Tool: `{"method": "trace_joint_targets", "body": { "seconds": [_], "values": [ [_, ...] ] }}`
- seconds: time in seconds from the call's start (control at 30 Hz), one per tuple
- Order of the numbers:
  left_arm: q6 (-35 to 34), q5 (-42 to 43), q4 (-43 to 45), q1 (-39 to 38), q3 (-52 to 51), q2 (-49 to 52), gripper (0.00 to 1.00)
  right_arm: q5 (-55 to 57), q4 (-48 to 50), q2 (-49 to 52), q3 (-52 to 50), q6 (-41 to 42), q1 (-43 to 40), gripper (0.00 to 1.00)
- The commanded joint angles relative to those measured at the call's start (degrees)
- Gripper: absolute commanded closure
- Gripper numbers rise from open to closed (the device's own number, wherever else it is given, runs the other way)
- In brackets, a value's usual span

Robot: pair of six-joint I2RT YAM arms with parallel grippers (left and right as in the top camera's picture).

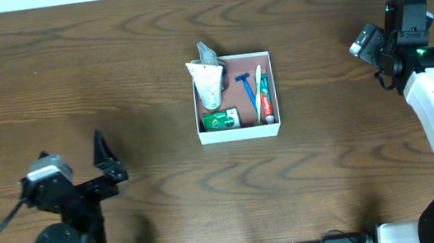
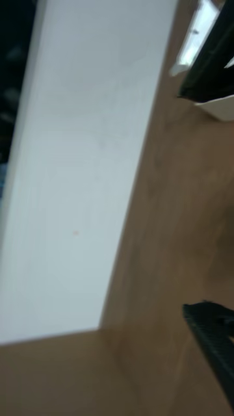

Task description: Pack container

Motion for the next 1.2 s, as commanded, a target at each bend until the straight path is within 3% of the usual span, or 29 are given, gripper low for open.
{"method": "trace_joint_targets", "body": {
  "seconds": [0.0, 0.17, 0.43, 0.6, 0.87, 1.17],
  "values": [
    [0.6, 7.3, 8.8, 2.4, -9.1, -4.7, 0.02, 0.2, 0.0, 0.3, 0.2, -0.7, -0.5, 0.01],
    [0.6, 8.9, 20.4, 4.9, -21.3, -10.4, 0.02, 0.2, 0.0, 0.3, 0.2, -0.7, -0.5, 0.01],
    [0.6, 10.9, 27.9, 8.5, -32.7, -16.4, 0.02, 0.2, 0.0, 0.3, 0.2, -0.7, -0.5, 0.01],
    [0.9, 11.0, 24.8, 10.9, -34.0, -16.4, 0.02, 0.2, 0.0, 0.3, 0.2, -0.7, -0.5, 0.01],
    [3.7, 11.0, 12.1, 11.9, -34.0, -16.4, 0.02, 0.2, 0.0, 0.3, 0.2, -0.7, -0.5, 0.01],
    [4.0, 10.9, 12.3, 11.9, -34.0, -16.3, 0.02, 0.2, 0.0, 0.3, 0.2, -0.7, -0.5, 0.01]
  ]
}}
